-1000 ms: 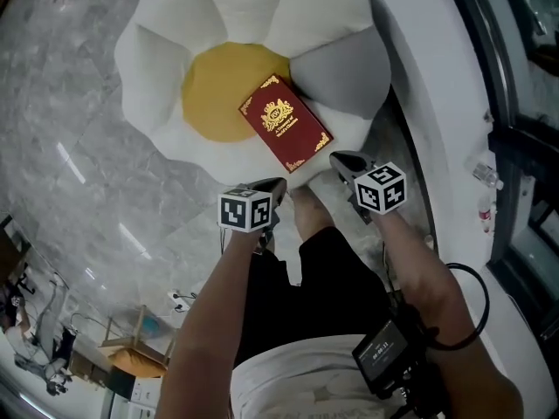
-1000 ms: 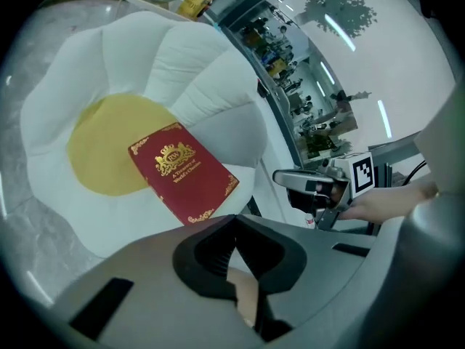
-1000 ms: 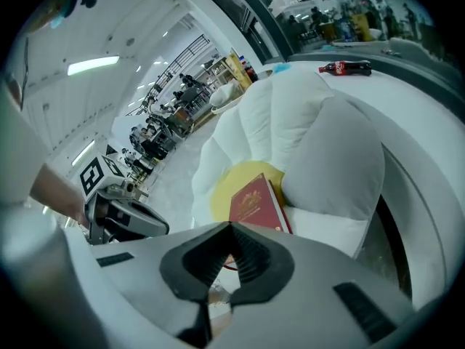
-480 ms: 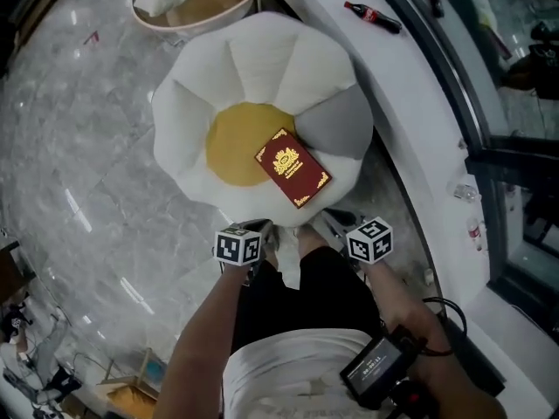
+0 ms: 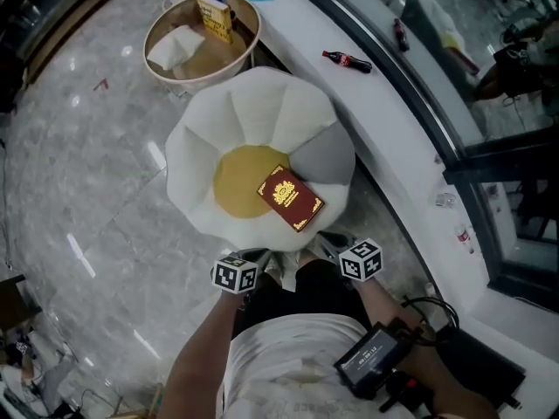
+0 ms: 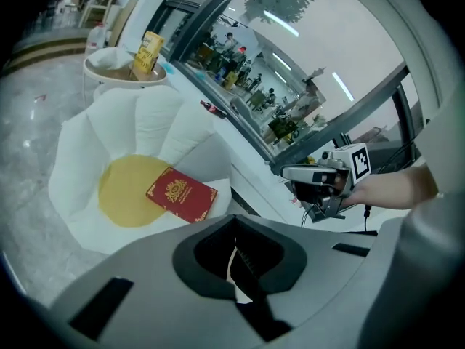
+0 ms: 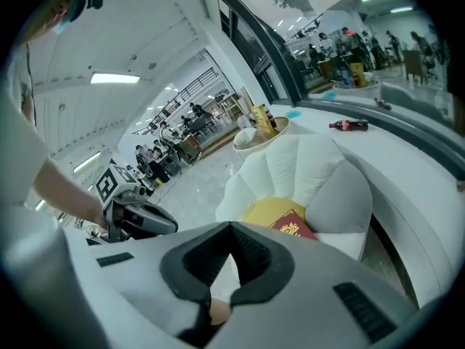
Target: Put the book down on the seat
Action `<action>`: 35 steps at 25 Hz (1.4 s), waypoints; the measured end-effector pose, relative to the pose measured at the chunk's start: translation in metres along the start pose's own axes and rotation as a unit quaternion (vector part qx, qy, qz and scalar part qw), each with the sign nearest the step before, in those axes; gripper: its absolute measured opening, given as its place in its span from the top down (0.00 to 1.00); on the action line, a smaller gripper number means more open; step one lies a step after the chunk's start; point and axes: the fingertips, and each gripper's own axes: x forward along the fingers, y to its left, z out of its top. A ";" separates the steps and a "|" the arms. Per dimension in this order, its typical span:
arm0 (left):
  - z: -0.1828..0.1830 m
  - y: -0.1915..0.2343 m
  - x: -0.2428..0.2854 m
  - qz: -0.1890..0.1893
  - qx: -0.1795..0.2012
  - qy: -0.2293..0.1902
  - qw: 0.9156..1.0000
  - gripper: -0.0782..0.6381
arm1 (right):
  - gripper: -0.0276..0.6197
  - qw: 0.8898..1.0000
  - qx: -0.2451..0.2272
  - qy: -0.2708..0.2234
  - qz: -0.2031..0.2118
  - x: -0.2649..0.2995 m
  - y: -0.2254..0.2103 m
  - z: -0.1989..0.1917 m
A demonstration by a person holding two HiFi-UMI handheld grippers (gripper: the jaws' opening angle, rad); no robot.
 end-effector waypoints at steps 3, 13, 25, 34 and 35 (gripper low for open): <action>0.009 -0.010 -0.017 0.000 0.020 -0.014 1.000 0.88 | 0.93 1.000 -0.008 -0.017 -0.004 -0.014 0.011 0.015; 0.083 -0.040 -0.071 -0.016 0.083 -0.086 0.993 0.88 | 0.93 0.995 -0.042 -0.092 -0.008 -0.048 0.048 0.090; 0.089 -0.079 -0.120 -0.027 0.114 -0.142 0.983 0.88 | 0.93 0.982 -0.057 -0.180 0.013 -0.115 0.109 0.133; 0.081 -0.093 -0.120 -0.033 0.134 -0.143 0.980 0.87 | 0.93 0.982 -0.064 -0.180 -0.002 -0.126 0.113 0.104; 0.081 -0.093 -0.121 -0.033 0.136 -0.142 0.980 0.88 | 0.93 0.982 -0.063 -0.180 -0.003 -0.125 0.113 0.103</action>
